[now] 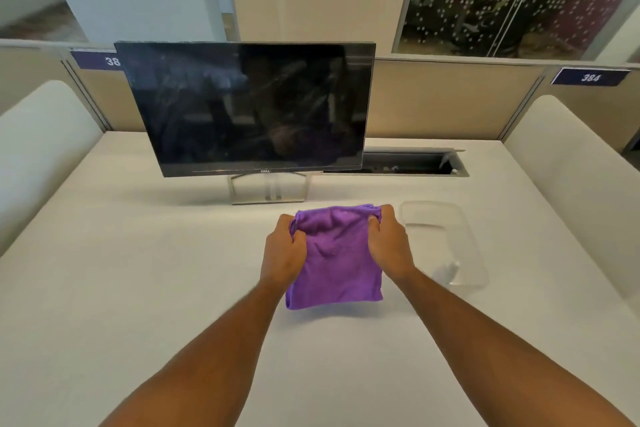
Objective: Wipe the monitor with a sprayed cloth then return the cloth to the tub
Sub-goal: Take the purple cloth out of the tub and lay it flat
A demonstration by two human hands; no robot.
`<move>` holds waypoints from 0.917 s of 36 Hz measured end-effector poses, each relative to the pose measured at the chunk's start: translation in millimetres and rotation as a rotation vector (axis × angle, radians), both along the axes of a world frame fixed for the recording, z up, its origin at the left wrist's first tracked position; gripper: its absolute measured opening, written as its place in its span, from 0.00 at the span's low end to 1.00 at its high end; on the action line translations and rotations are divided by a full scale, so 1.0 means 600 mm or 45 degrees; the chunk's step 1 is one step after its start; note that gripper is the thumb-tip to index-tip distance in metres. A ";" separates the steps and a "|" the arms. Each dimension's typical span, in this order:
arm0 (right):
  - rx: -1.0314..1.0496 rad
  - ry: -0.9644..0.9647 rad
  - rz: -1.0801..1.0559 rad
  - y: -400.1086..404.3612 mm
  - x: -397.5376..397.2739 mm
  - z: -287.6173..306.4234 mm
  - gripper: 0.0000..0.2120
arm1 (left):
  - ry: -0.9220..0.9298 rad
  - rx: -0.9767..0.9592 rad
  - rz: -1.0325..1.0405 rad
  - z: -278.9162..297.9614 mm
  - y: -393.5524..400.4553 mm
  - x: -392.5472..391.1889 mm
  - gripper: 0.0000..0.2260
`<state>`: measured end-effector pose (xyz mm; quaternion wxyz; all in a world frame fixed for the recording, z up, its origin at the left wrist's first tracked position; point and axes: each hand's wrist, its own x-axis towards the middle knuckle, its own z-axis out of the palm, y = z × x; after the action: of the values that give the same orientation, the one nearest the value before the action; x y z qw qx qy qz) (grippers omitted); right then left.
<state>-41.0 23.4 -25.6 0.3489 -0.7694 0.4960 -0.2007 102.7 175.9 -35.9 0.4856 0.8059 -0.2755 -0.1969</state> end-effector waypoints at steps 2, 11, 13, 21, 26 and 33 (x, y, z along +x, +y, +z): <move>0.027 0.043 0.024 0.012 -0.010 -0.020 0.02 | -0.004 0.090 -0.067 -0.021 0.020 -0.003 0.06; 0.044 0.246 0.101 0.035 -0.036 -0.076 0.05 | -0.041 0.389 -0.317 -0.076 0.042 -0.004 0.05; 0.053 0.253 0.089 0.032 -0.037 -0.080 0.07 | -0.077 0.419 -0.334 -0.074 0.038 -0.005 0.06; 0.040 0.267 0.045 0.035 -0.036 -0.079 0.18 | -0.209 0.484 -0.256 -0.073 0.027 -0.013 0.13; -0.366 0.477 0.215 0.068 -0.047 -0.089 0.17 | -0.649 0.447 -0.275 -0.082 0.032 -0.032 0.17; -0.620 0.556 0.490 0.123 -0.071 -0.129 0.27 | -0.869 0.591 -0.668 -0.125 0.055 -0.064 0.28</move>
<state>-83.8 97.3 -103.0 0.0730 -0.9335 0.3429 -0.0749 64.0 209.2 -111.0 0.1092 0.8148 -0.5616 -0.0933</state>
